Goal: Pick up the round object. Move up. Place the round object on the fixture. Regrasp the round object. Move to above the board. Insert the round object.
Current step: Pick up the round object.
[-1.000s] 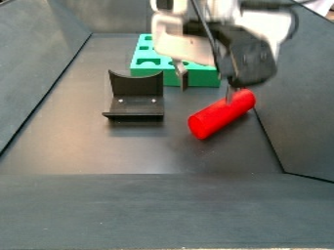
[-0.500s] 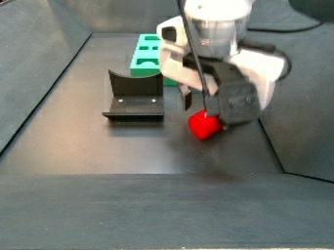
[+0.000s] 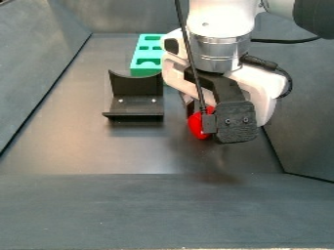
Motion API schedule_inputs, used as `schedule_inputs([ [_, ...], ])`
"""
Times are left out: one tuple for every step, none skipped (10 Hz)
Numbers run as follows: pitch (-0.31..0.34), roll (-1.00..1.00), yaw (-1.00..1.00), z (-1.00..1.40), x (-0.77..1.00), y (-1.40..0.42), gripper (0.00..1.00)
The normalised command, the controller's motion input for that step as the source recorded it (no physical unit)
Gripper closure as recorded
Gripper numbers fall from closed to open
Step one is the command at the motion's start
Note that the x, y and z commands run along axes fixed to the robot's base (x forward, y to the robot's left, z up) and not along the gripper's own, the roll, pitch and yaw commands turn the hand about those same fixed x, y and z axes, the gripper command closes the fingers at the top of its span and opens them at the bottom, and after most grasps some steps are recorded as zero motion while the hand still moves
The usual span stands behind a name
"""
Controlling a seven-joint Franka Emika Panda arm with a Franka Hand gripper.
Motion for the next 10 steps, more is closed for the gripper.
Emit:
schedule_inputs([
  [0.000,0.00,0.00,0.00,0.00,0.00,0.00],
  [0.000,0.00,0.00,0.00,0.00,0.00,1.00],
  [0.000,0.00,0.00,0.00,0.00,0.00,1.00],
  [0.000,0.00,0.00,0.00,0.00,0.00,1.00],
  [0.000,0.00,0.00,0.00,0.00,0.00,1.00],
  [0.000,0.00,0.00,0.00,0.00,0.00,1.00],
  [0.000,0.00,0.00,0.00,0.00,0.00,1.00],
  [0.000,0.00,0.00,0.00,0.00,0.00,1.00],
  [0.000,0.00,0.00,0.00,0.00,0.00,1.00],
  [0.000,0.00,0.00,0.00,0.00,0.00,1.00],
])
